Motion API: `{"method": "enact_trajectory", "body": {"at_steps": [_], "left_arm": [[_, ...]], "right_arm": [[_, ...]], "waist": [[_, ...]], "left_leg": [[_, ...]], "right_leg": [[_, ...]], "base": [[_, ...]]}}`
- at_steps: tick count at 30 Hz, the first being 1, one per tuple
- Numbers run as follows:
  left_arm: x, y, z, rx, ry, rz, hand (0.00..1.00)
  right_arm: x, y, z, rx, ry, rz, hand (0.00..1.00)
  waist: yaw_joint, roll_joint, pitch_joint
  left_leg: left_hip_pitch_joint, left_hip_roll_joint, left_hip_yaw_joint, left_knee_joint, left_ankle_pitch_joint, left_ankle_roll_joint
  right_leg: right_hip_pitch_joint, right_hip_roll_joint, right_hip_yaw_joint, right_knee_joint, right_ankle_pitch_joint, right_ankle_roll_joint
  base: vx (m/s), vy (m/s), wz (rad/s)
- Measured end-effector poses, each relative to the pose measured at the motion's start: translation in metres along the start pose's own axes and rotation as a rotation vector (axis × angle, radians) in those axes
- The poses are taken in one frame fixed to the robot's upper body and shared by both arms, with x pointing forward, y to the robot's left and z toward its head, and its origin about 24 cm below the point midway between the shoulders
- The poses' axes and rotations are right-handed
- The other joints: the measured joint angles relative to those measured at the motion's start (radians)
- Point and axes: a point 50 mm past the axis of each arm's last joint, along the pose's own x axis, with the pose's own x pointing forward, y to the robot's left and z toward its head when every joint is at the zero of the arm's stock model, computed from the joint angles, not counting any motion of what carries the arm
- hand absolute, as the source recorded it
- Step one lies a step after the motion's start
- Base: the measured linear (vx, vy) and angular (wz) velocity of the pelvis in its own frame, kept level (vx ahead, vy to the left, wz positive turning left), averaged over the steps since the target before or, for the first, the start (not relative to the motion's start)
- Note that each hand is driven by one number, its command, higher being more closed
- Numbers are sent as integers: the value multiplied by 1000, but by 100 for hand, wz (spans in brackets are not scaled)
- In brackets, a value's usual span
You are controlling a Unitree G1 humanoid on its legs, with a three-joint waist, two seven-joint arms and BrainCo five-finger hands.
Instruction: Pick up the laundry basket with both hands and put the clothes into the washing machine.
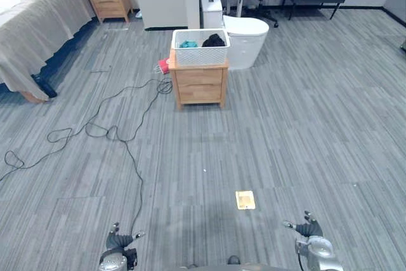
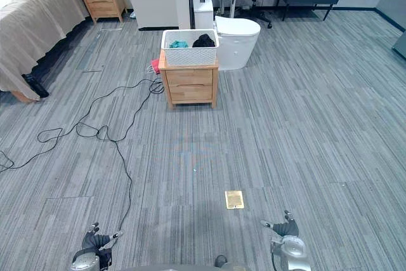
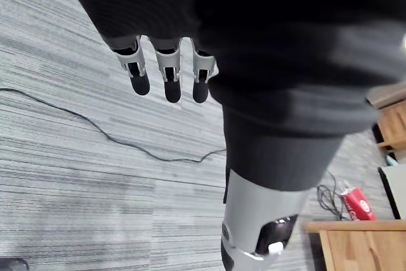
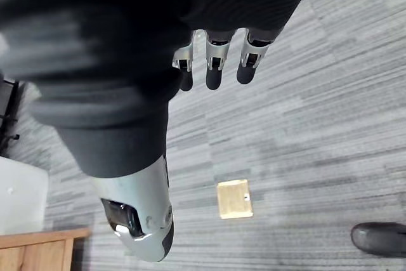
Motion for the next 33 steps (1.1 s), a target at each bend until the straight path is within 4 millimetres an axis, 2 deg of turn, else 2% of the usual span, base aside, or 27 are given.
{"method": "enact_trajectory", "body": {"at_steps": [4, 12, 16, 21, 24, 25, 26, 28, 29, 31, 32, 33], "left_arm": [[-1, -1, -4, 3, 17, -20, 0], [0, -1, -3, 1, 15, -21, 0], [0, -3, 1, -2, -4, -28, 0], [0, -6, 16, -26, -67, -33, 0], [0, -7, 22, -50, -86, -36, 0], [0, -8, 22, -56, -86, -37, 0], [-1, -9, 25, -64, -103, -41, 0], [-1, -7, 28, -65, -118, -38, 0], [-1, -8, 31, -71, -124, -40, 0], [-2, -11, 32, -64, -132, -53, 0], [-1, -10, 36, -66, -142, -52, 0], [0, -9, 39, -77, -147, -43, 0]], "right_arm": [[0, -4, -9, 16, 43, -12, 0], [0, -4, -7, 18, 38, -12, 0], [1, -3, -1, 42, 18, -11, 0], [3, 1, 16, 55, -40, -3, 0], [4, 6, 22, 62, -53, 3, 0], [4, 6, 23, 63, -54, 1, 0], [4, 6, 22, 65, -51, -7, 0], [2, 10, 21, 72, -54, -1, 0], [1, 12, 23, 72, -68, 8, 0], [0, 18, 28, 65, -87, 28, 0], [-1, 24, 29, 55, -95, 45, 0], [-2, 27, 31, 40, -102, 58, 0]], "waist": [[1, 0, 0], [1, 3, 1], [2, 6, 4], [6, 4, 31], [20, 2, 53], [26, 5, 57], [29, 8, 60], [28, -4, 66], [29, -16, 73], [26, -11, 85], [21, -13, 99], [19, 0, 114]], "left_leg": [[0, -1, 0, -3, 1, 0], [-2, -3, 0, -16, 1, 0], [-4, -4, -3, -30, 7, 10], [-52, -5, 3, -14, 5, 12], [-103, 2, 22, 55, -36, 36], [-112, 6, 28, 80, -61, 42], [-134, 12, 34, 126, -106, 50], [-148, 4, 44, 175, -149, 55], [-147, -12, 42, 189, -178, 79], [-126, -13, 37, 196, -201, 98], [-98, -9, 35, 198, -217, 106], [-69, 2, 34, 194, -224, 96]], "right_leg": [[-1, 0, 0, 0, 0, 0], [0, 1, -1, -16, 4, -6], [-2, 1, -5, -17, 2, -3], [-51, -2, -1, -2, -1, 0], [-88, -2, 11, 29, -17, 1], [-102, -2, 16, 59, -45, 5], [-162, -12, 15, 185, -122, 20], [-238, -45, 0, 366, -214, 43], [-303, -77, -18, 515, -242, 42], [-411, -105, -39, 734, -246, 53], [-463, -110, -57, 805, -276, 40], [-501, -107, -81, 790, -288, 43]], "base": [[-44, -16, 0], [-10, -4, 0], [-1, -4, 1], [-35, -10, -2], [-29, -2, -12], [14, 32, -22], [25, 42, -15], [60, 69, -7], [76, 77, -9], [152, 55, -6], [306, 44, -4], [411, 29, -3]]}}
